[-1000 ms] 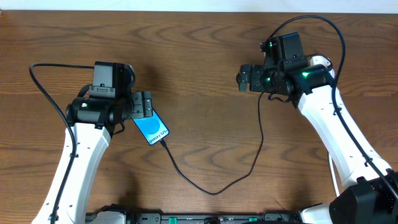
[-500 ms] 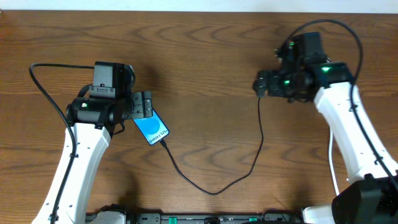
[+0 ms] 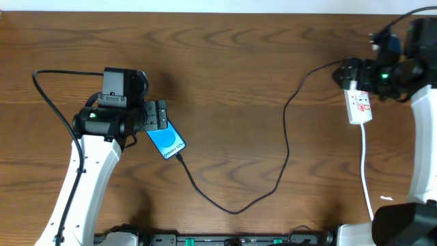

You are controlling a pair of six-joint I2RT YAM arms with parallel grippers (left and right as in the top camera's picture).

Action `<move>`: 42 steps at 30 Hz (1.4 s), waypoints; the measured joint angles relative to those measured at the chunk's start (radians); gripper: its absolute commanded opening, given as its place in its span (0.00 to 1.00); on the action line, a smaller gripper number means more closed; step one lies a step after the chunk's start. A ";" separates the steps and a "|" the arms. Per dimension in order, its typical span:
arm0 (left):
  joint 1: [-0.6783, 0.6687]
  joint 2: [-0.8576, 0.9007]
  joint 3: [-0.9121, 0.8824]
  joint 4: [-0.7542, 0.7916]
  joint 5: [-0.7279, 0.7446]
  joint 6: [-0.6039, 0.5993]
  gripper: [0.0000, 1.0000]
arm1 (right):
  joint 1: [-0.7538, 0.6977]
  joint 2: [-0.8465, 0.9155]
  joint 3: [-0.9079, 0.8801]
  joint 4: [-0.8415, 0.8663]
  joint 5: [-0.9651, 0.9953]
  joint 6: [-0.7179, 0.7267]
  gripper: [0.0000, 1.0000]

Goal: Plug charger to phone and switch on socket
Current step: 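Move the right gripper over the white power strip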

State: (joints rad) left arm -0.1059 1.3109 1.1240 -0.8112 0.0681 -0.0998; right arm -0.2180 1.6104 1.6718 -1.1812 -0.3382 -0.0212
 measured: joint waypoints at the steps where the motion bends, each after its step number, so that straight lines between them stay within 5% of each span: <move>1: 0.000 0.000 0.000 0.000 0.000 0.000 0.91 | -0.019 0.005 0.016 -0.011 -0.007 -0.009 0.99; 16: 0.000 0.000 0.000 0.000 0.000 0.000 0.91 | -0.127 0.347 0.283 -0.187 -0.047 -0.175 0.99; 42: 0.000 0.000 0.000 0.000 0.000 0.000 0.91 | -0.145 0.542 0.319 -0.058 0.114 -0.252 0.99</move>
State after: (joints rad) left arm -0.1059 1.3109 1.1240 -0.8112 0.0677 -0.0998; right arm -0.3634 2.1529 1.9907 -1.2392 -0.2237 -0.2729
